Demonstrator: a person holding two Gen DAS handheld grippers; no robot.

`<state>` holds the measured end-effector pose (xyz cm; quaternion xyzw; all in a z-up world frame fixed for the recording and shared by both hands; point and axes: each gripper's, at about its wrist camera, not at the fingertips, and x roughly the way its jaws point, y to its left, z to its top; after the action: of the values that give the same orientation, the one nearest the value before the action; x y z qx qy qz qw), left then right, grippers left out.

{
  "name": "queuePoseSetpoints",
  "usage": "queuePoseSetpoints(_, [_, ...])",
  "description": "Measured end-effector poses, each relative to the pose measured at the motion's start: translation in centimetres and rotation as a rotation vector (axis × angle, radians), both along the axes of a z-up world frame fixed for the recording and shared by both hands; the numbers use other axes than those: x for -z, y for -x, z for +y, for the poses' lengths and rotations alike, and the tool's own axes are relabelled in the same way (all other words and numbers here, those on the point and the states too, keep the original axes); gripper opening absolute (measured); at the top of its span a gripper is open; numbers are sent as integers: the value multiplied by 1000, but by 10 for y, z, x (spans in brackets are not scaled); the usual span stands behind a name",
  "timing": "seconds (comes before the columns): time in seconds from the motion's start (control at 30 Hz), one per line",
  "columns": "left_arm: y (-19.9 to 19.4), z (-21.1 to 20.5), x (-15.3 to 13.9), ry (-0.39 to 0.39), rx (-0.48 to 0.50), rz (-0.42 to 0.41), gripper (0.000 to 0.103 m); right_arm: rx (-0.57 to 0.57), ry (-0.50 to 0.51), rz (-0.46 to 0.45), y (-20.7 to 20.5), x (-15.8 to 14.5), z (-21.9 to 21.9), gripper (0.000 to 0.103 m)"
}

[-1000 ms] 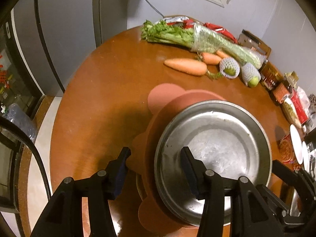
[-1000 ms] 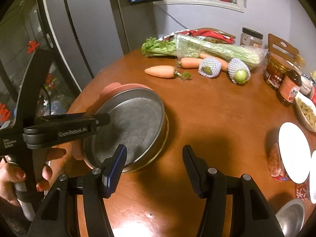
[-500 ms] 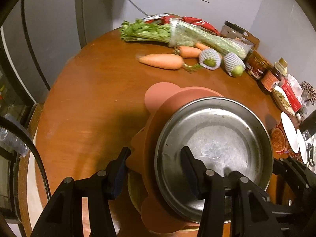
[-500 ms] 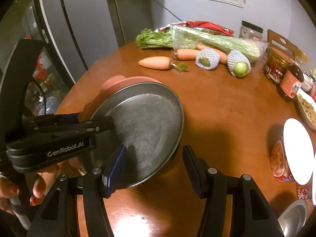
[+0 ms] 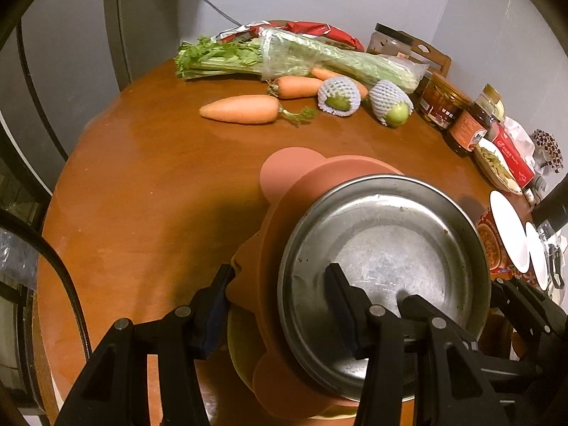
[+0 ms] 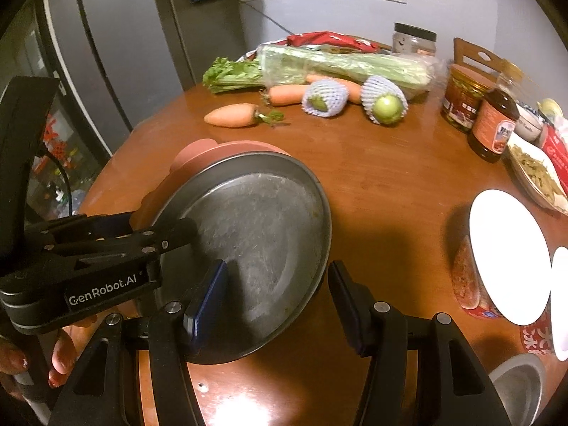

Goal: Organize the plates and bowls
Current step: 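Open the left tool to release the pan and withdraw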

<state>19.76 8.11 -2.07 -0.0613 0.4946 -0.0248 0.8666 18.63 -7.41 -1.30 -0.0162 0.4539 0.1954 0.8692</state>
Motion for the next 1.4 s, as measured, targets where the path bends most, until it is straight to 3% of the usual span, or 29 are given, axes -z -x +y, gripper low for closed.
queuePoseSetpoints(0.77, [3,9,-8,-22,-41,-27,52,20,-57,5,2,-8,-8,60])
queuePoseSetpoints(1.4, [29,-2,-45,-69,-63,-121,55,61,-98,-116,25,-44,-31,61])
